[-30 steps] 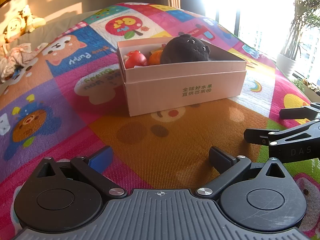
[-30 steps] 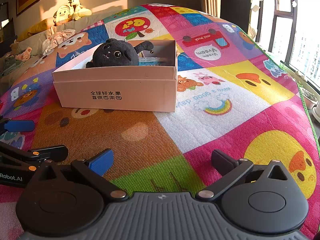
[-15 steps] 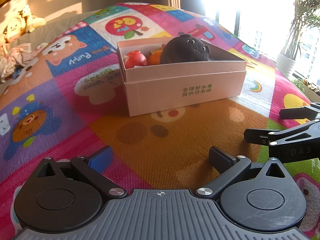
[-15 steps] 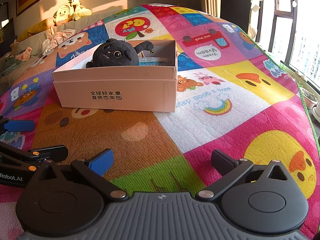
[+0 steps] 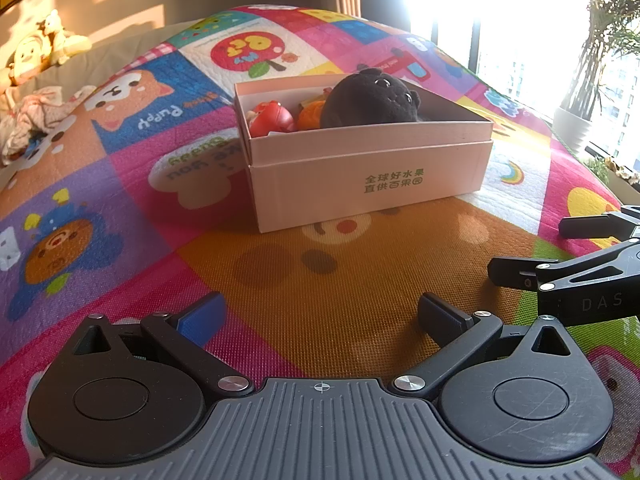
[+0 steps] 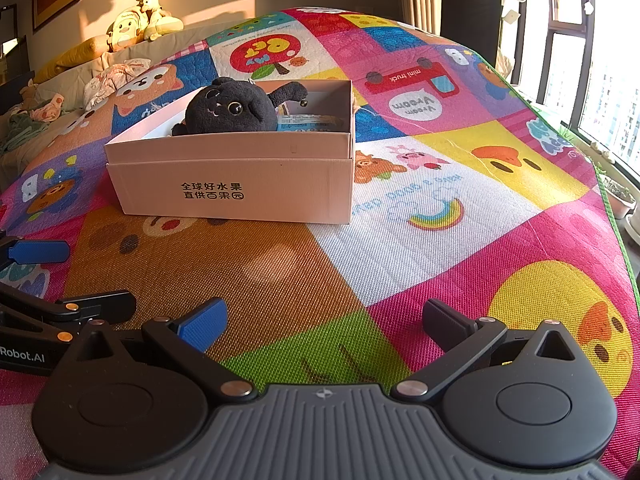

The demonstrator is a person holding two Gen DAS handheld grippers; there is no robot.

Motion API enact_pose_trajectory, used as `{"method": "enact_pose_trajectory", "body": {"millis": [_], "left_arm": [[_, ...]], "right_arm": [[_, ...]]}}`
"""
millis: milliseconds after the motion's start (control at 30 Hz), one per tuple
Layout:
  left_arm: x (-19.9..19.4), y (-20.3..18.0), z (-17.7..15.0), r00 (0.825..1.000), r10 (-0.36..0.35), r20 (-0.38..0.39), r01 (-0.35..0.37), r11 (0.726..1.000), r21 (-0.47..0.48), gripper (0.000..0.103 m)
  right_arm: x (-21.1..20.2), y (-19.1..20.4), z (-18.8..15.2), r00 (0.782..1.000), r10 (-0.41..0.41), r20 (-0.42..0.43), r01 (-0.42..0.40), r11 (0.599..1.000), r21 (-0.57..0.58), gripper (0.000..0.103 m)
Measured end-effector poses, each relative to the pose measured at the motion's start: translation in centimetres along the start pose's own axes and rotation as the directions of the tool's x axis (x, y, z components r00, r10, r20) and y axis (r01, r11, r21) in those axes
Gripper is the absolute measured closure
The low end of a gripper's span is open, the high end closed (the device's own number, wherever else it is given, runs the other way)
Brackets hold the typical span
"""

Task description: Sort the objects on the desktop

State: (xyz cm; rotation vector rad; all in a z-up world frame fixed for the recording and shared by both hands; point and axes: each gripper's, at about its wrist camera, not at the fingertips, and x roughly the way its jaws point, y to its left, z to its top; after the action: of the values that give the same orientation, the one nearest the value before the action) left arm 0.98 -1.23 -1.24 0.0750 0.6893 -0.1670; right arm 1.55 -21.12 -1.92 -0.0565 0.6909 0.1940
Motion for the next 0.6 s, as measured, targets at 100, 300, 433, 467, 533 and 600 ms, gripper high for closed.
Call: {"method": "enact_pose_trajectory", "body": {"millis": [100, 300, 433, 467, 533, 600], "left_arm": [[-0.01, 0.03, -0.02, 1.000, 0.000, 0.000, 0.000, 1.000, 0.000, 0.000], [-0.03, 0.15, -0.06, 1.000, 0.000, 0.000, 0.000, 1.000, 0.000, 0.000], [0.00, 0.01, -0.01, 1.000, 0.000, 0.000, 0.000, 1.000, 0.000, 0.000], [0.00, 0.01, 0.00, 1.000, 0.000, 0.000, 0.000, 1.000, 0.000, 0.000], [0.00, 0.00, 0.00, 1.000, 0.000, 0.000, 0.000, 1.000, 0.000, 0.000], [-0.01, 0.04, -0.02, 1.000, 0.000, 0.000, 0.000, 1.000, 0.000, 0.000]], "right_arm": [[0.00, 0.02, -0.01, 1.000, 0.000, 0.000, 0.000, 1.000, 0.000, 0.000], [-0.01, 0.03, -0.01, 1.000, 0.000, 0.000, 0.000, 1.000, 0.000, 0.000], [-0.01, 0.02, -0.02, 1.000, 0.000, 0.000, 0.000, 1.000, 0.000, 0.000], [-0.01, 0.03, -0.01, 1.000, 0.000, 0.000, 0.000, 1.000, 0.000, 0.000], [0.00, 0.03, 0.00, 1.000, 0.000, 0.000, 0.000, 1.000, 0.000, 0.000], [-0.01, 0.03, -0.01, 1.000, 0.000, 0.000, 0.000, 1.000, 0.000, 0.000]]}}
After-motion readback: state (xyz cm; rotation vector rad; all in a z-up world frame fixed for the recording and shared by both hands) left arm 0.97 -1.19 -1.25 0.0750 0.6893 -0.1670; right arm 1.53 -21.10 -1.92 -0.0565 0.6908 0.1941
